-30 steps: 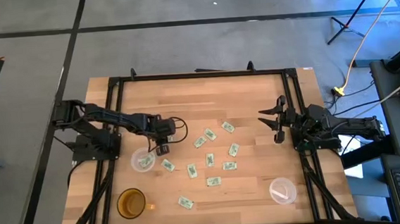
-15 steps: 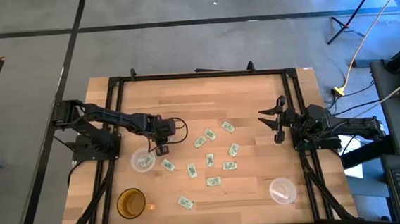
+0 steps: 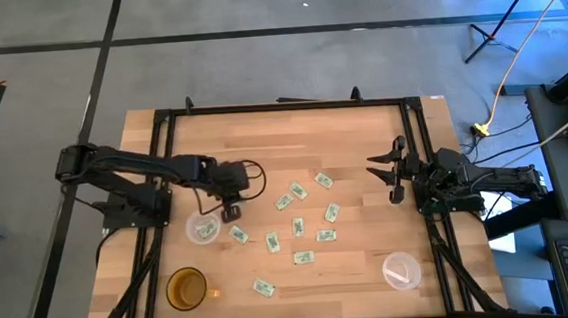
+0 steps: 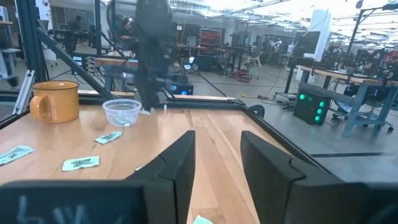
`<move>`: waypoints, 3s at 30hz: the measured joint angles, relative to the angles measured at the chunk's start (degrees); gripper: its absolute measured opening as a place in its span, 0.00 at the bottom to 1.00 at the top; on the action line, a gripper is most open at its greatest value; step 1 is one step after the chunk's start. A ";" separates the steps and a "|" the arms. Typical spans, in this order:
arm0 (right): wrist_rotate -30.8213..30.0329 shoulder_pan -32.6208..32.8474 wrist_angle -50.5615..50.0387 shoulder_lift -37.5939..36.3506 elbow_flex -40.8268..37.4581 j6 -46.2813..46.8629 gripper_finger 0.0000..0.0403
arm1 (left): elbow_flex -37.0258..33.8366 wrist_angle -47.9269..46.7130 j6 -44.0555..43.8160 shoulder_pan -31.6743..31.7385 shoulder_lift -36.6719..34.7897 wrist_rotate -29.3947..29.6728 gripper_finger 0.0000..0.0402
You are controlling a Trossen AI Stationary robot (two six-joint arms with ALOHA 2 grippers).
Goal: Pick and place items into bin
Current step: Put the green stevia packet into the left transparent bin
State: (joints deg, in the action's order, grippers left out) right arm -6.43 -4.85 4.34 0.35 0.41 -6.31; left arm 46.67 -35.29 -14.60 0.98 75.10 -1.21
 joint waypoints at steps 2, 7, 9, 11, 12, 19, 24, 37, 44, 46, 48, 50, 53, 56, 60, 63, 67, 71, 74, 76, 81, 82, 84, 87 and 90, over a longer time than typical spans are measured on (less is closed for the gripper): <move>0.01 0.01 -0.02 0.01 0.01 0.00 0.33 | 0.29 0.01 -2.74 -1.61 -2.22 -0.53 0.01; 0.01 0.00 -0.77 0.00 0.00 0.67 0.33 | 0.29 -5.09 -12.38 -6.65 -7.67 0.24 0.01; 0.01 -0.01 -1.36 -0.01 -0.01 1.49 0.33 | 0.29 -7.49 -17.00 -9.05 -9.25 1.29 0.01; 0.03 0.01 -1.90 0.03 -0.01 1.55 0.33 | 0.29 -9.46 -21.42 -11.53 -10.29 2.23 0.01; 0.03 -0.01 -1.79 0.03 -0.01 1.58 0.33 | 0.28 -10.49 -23.45 -12.75 -10.58 2.80 0.01; 0.03 0.01 -1.71 0.01 -0.01 2.88 0.33 | -0.52 -13.98 -36.98 -21.16 -10.46 4.35 0.01; 0.03 0.01 -1.68 0.01 0.01 2.86 0.33 | -4.31 -14.94 -46.72 -26.70 -10.57 7.58 0.01; 0.03 0.00 -1.68 0.01 -0.01 3.04 0.33 | -13.09 -14.77 -62.45 -33.25 -10.61 14.21 0.01; 0.03 -0.01 -1.68 0.01 0.00 3.04 0.33 | -13.45 -13.71 -62.67 -33.25 -10.61 14.23 0.01; 0.03 0.01 -1.68 0.01 0.00 3.04 0.33 | -13.44 -13.29 -62.67 -33.25 -10.61 14.23 0.01; 0.03 0.01 -1.68 0.01 0.01 3.04 0.33 | -13.44 -12.91 -62.67 -33.25 -10.61 14.23 0.01; 0.03 0.01 -1.68 0.01 -0.01 3.04 0.33 | -13.45 -12.78 -62.16 -33.25 -10.61 14.23 0.01; 0.03 0.01 -1.68 0.01 0.00 3.04 0.33 | -13.44 -12.72 -61.32 -33.25 -10.61 14.23 0.01; 0.02 0.01 -1.68 0.01 -0.01 3.04 0.33 | -13.44 -12.70 -61.29 -33.25 -10.61 14.23 0.01; 0.03 -0.01 -1.68 0.01 -0.01 3.04 0.33 | -13.44 -12.28 -61.27 -33.25 -10.61 14.16 0.03; 0.03 0.00 -1.68 0.01 0.00 3.04 0.33 | -13.44 -12.29 -61.27 -33.25 -10.61 14.12 0.08; 0.03 -0.01 -1.68 0.01 -0.01 3.04 0.33 | -13.42 -12.31 -61.14 -33.25 -10.61 14.03 0.16; 0.03 0.00 -1.68 0.01 -0.01 3.04 0.33 | -11.16 -12.39 -58.51 -33.23 -10.61 14.17 0.22; 0.03 0.00 -1.68 0.01 0.00 3.04 0.33 | -7.76 -12.40 -53.00 -33.14 -10.61 16.41 0.24; 0.02 0.01 -1.67 0.01 -0.01 3.04 0.33 | -5.20 -12.08 -48.57 -32.74 -10.61 19.88 0.24; 0.02 0.00 -1.66 0.00 -0.01 3.00 0.33 | -0.71 -11.00 -38.42 -28.93 -10.58 25.00 0.24; 0.02 0.01 -1.66 0.01 0.01 3.00 0.33 | -0.57 -10.08 -36.02 -27.80 -10.45 24.65 0.24; 0.01 0.01 -1.64 0.01 0.01 2.97 0.33 | -0.56 -7.90 -29.69 -25.65 -9.83 23.11 0.24; 0.01 0.01 -1.64 -0.01 0.01 2.93 0.33 | -0.56 -4.52 -19.45 -22.63 -7.45 21.28 0.24; 0.01 0.01 -1.66 -0.01 0.00 2.88 0.33 | -0.56 -0.34 -9.20 -20.36 -4.58 19.53 0.25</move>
State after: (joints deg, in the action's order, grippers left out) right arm -6.42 -4.84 2.68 0.34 0.41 -3.42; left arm 46.11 -35.63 -23.80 -19.38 70.52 18.31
